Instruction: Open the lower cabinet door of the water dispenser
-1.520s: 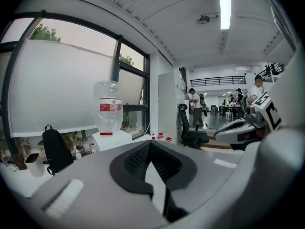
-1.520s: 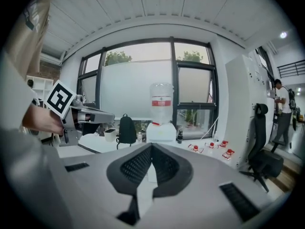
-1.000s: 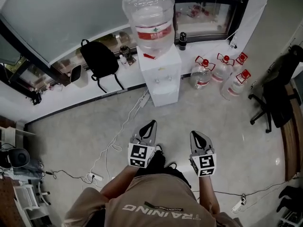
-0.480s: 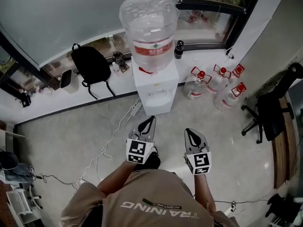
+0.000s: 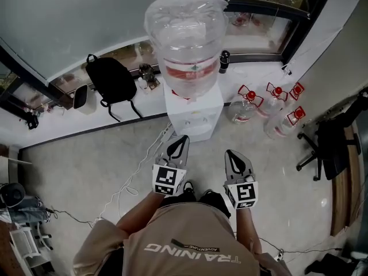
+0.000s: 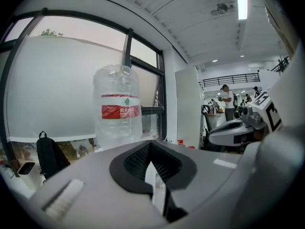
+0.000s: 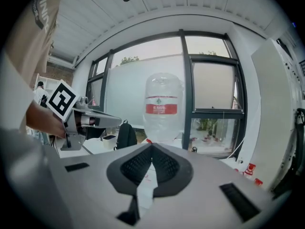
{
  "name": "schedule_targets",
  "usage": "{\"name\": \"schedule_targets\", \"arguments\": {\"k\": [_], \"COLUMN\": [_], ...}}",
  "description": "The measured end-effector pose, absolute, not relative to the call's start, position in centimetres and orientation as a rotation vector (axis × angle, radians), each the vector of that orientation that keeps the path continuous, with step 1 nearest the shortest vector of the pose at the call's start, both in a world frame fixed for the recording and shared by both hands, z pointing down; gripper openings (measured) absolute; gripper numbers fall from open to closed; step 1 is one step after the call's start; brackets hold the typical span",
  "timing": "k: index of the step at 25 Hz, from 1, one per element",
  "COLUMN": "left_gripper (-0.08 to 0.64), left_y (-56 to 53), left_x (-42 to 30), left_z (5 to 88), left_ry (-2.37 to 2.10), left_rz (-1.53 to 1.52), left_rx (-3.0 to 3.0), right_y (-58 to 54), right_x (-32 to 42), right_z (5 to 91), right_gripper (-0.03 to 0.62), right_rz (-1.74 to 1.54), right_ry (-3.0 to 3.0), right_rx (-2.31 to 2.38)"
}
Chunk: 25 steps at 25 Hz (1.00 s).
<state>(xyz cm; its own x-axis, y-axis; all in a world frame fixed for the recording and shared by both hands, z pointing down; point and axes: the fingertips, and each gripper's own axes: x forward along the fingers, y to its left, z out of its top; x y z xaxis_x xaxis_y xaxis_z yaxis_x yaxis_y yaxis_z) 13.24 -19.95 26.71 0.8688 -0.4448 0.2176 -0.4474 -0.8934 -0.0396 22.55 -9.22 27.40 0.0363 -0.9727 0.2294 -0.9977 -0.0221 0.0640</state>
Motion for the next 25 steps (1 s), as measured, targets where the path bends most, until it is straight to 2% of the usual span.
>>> {"name": "schedule_targets", "arguments": {"k": [15,25], "left_gripper": [0.008,0.008], "left_y": [-21.9,-21.3], "left_x": [13.8,15.6], "left_z": [26.1,27.3], "left_ry": [-1.079,-1.043], "left_rz": [0.402,0.411], "left_rx": [2.894,2.889], "right_y": [-15.7,-16.6], "right_x": [24.9,26.4], "right_z": [26.6,26.5], "right_gripper": [0.011,0.011], "right_rz": [0.146,0.131], "right_ry": [-2.322,-2.297], "right_rx": [1.864,1.882]}}
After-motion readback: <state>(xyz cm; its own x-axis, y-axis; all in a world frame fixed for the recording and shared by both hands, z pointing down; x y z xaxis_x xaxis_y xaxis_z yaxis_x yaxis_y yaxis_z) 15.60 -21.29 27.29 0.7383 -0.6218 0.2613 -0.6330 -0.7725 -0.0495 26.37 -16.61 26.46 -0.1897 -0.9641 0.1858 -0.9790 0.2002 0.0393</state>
